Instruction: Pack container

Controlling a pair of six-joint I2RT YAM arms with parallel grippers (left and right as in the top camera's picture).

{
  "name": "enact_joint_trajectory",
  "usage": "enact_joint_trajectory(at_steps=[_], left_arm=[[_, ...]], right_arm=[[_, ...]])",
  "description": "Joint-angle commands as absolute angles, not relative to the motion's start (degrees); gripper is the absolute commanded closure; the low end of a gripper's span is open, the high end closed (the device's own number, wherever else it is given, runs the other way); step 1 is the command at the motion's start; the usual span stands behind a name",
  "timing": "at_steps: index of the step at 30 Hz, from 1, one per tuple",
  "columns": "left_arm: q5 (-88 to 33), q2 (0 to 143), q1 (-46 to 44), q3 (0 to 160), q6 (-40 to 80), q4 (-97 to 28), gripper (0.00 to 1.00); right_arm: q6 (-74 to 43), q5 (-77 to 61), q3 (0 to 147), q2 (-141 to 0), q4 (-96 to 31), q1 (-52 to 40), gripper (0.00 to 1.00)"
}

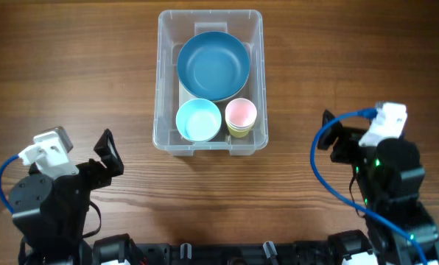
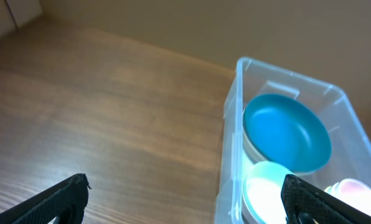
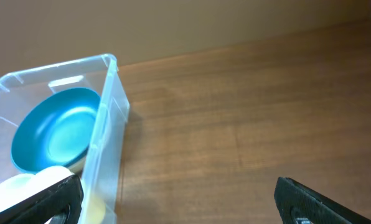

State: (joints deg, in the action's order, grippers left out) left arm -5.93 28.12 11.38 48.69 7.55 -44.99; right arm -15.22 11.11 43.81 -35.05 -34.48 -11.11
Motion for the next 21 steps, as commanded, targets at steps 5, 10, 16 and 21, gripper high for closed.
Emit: enact_joint_trajectory(at_steps=[5,10,16,21], left_arm=[[-7.5,30.2,11.5,47.0,6.4,-49.4,0.00],[-7.5,30.2,11.5,47.0,6.4,-52.2,0.00],[-7.5,30.2,11.5,47.0,6.4,-52.2,0.00],[-7.5,30.2,11.5,47.0,6.4,-52.2,0.00]], right_arm=[[-16.7,13.7,40.8,-32.6,-38.5,-11.4,0.00],[-16.7,13.7,40.8,-35.4,-38.6,-11.4,0.00],[-15.8,13.8,40.6,-33.8,-45.9,-11.4,0.00],[-14.0,13.0,32.4,-10.9,-43.6,-11.4,0.00]])
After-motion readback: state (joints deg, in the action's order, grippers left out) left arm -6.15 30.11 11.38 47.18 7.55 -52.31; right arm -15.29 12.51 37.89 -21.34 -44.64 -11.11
